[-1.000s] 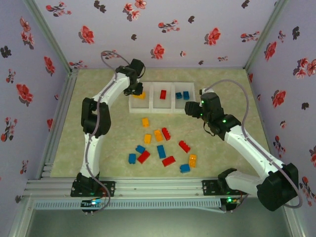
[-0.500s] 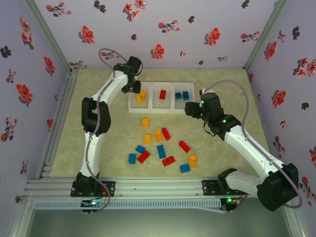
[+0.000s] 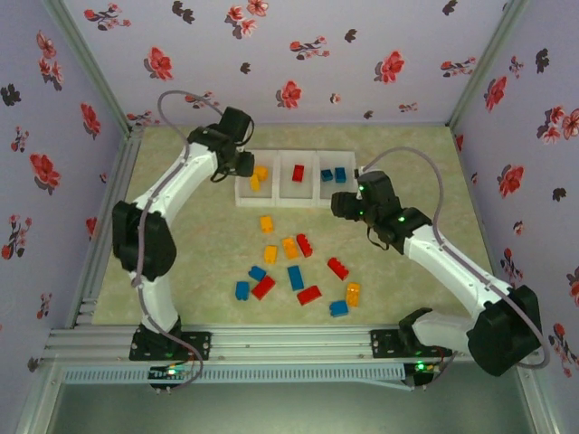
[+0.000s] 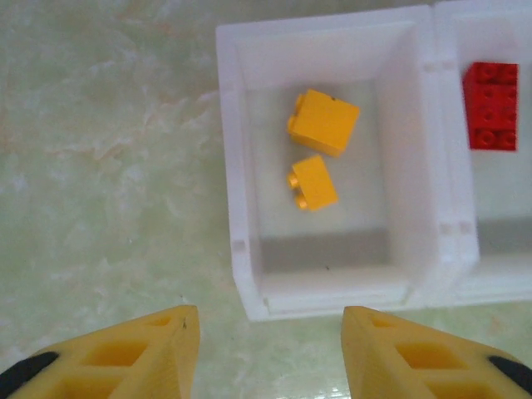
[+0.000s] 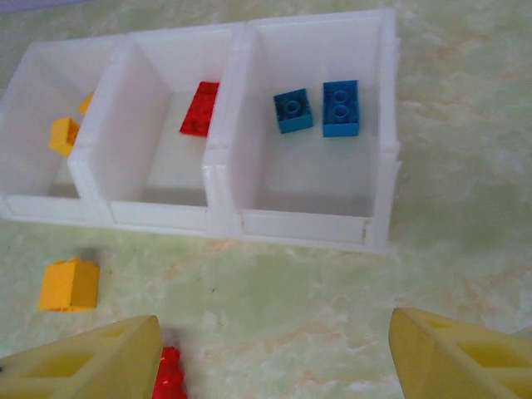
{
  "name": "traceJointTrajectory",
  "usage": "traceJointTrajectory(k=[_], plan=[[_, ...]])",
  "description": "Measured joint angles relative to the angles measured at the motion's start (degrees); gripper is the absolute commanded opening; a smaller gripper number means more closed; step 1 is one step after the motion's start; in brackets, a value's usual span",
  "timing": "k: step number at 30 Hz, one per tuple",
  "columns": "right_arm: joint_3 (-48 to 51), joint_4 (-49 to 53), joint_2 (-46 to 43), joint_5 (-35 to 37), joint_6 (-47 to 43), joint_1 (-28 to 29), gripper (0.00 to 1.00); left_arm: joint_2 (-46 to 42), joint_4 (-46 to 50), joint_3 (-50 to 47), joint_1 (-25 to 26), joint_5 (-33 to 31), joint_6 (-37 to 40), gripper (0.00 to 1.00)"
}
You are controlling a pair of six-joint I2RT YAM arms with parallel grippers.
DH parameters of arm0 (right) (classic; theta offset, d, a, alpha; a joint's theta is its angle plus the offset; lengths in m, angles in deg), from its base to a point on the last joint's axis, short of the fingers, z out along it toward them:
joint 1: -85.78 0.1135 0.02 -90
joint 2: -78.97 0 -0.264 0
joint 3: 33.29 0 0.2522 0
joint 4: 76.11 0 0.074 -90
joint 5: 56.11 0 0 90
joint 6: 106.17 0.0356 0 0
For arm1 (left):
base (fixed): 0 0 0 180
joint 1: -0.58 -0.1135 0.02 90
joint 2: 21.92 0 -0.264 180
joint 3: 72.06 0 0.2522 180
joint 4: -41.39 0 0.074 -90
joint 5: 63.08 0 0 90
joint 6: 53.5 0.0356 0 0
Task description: Sort the legos into containers by color
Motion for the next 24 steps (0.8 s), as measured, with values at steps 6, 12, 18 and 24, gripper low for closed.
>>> traceJointTrajectory(k=[6, 12, 18, 24], plan=[[0.0, -0.4, 3.0, -3.1, -2.5, 3.9, 0.72, -8.9, -5.1, -12.7, 2.3, 0.4, -1.1, 0.47], [0.0, -0.9, 6.5, -4.6, -2.8, 7.3, 0.70, -18.1, -9.5, -23.0, 4.2, 0.5, -1.3, 0.47], [0.0, -1.6, 11.6, -4.7, -1.9, 10.6, 0.67, -25.7, -13.4, -32.4, 7.2, 0.9, -2.1, 0.49], [-0.2, -1.9, 16.7, -4.7, -1.1, 12.9, 0.62, -29.1, -15.6, -38.6, 7.6, 1.1, -3.0, 0.49]])
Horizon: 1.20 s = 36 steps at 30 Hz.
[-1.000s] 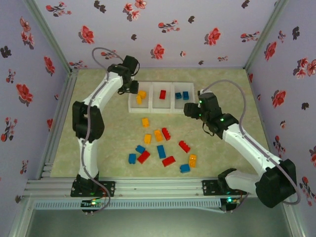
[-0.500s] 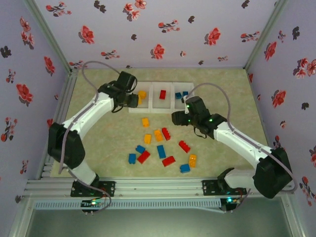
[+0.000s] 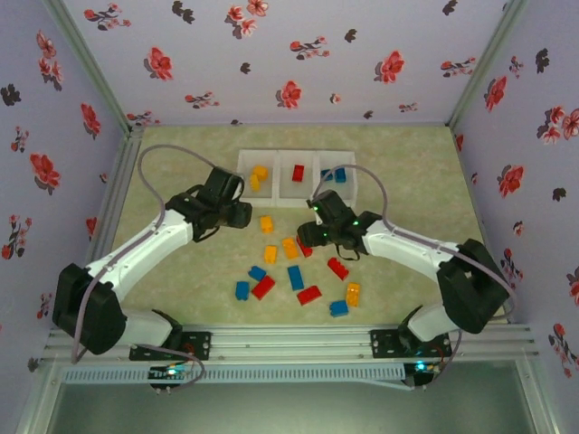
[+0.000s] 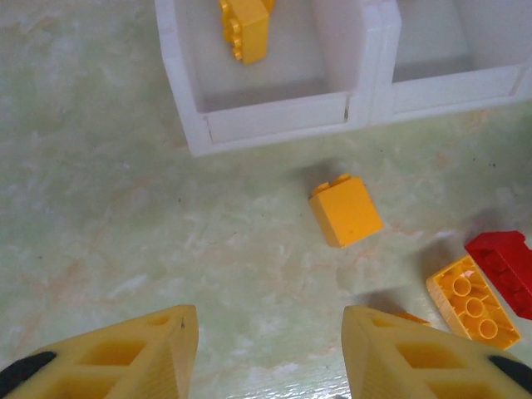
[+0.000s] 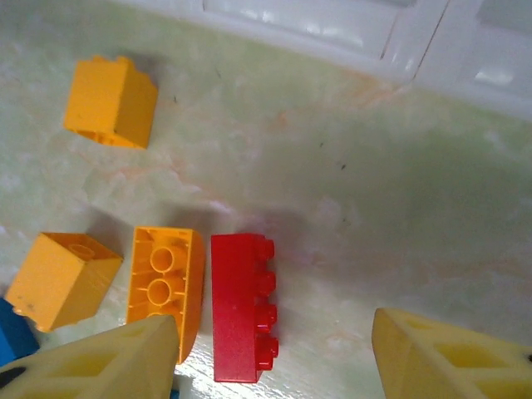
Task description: Sort the legos into containers by color
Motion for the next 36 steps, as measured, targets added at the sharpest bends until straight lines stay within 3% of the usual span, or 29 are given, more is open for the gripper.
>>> traceJointTrajectory(k=[31, 36], plan=[[-2.8, -2.0, 12.4, -0.2, 0.4, 2.3, 0.39, -0.1, -0.8, -0.2, 0.2, 0.0, -0.6, 0.49], [-3.4, -2.0, 13.2, -0.2, 0.5, 2.3, 0.29, -0.1, -0.8, -0.2, 0.2, 0.0, -0.6, 0.49]])
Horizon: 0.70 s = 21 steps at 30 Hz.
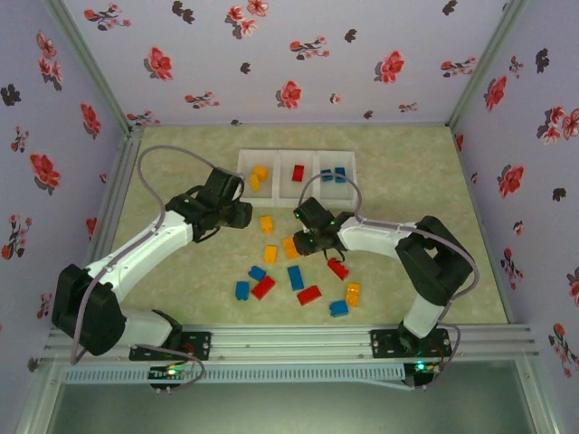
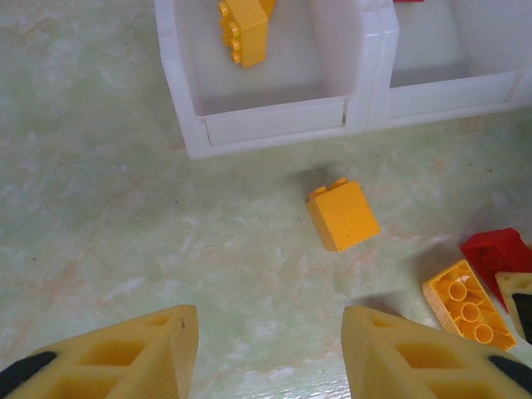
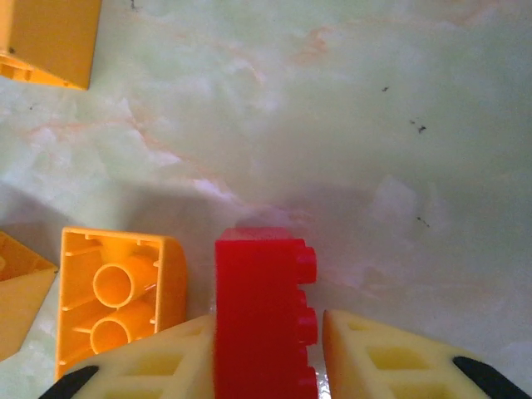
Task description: Sort the legos into containers by color
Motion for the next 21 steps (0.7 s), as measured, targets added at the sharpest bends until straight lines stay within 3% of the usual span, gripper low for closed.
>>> traceJointTrajectory(k=[3, 10, 21], plan=[[-0.1, 0.0, 0.0, 0.0, 0.3, 0.0, 0.22, 0.0, 0.0, 0.0, 0.0, 0.0, 0.0, 0.48], [-2.4, 2.1, -0.1, 1.3, -0.2, 0.0, 0.18, -0.1, 0.0, 0.0, 0.2, 0.0, 0.0, 0.48], [-20.0, 6.4, -3.3, 5.9, -4.4, -2.8, 0.14, -1.8, -0.8, -0.5, 0.8, 0.0, -0.9, 0.48]])
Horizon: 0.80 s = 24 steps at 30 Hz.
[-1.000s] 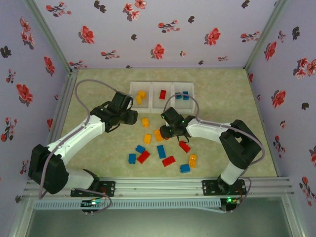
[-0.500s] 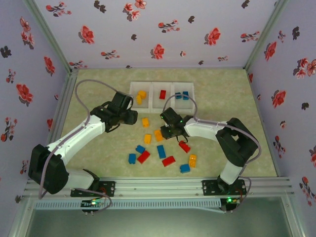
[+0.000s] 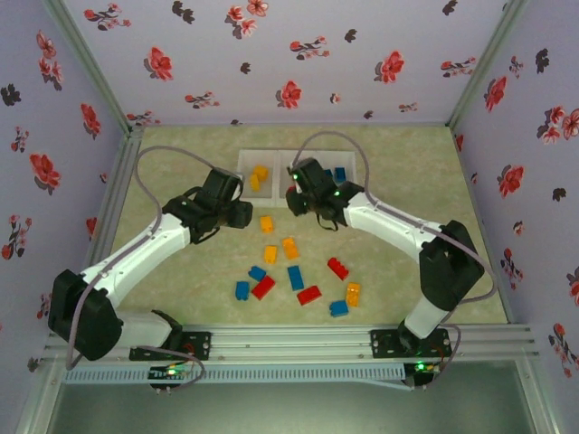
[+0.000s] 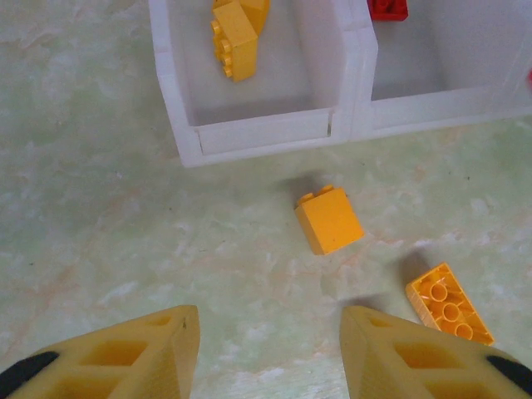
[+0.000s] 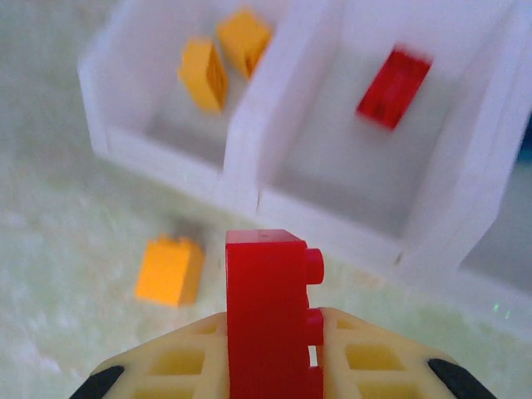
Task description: Sort the legos into containers by color
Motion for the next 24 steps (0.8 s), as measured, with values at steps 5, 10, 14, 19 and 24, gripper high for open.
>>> traceJointTrajectory(k=[5, 10, 14, 19, 24], plan=[[-8.9, -0.4, 3.2, 0.1, -0.4, -3.7, 0.12, -0.1, -0.3, -0.6, 0.9, 0.0, -0.9, 0.48], [-16.6, -0.8, 10.2, -0.3, 0.4, -6.9, 0.11, -1.0, -0.3, -0.6, 1.4, 0.0, -1.1, 0.49], [-20.4, -1.2, 15.4, -0.7, 2.3, -8.4, 0.10, -2.5, -0.2, -0.6, 1.7, 0.0, -1.4, 0.50], [-23.7, -1.9, 20.7, -2.0, 5.6, -9.9, 0.11, -4.3, 0.1, -0.6, 2.1, 0.0, -2.2, 0.50], [-27.8, -2.0, 25.8, -3.8, 8.3, -10.5, 0.38, -5.6, 1.1, -0.6, 2.3, 0.0, -2.4, 0.51]])
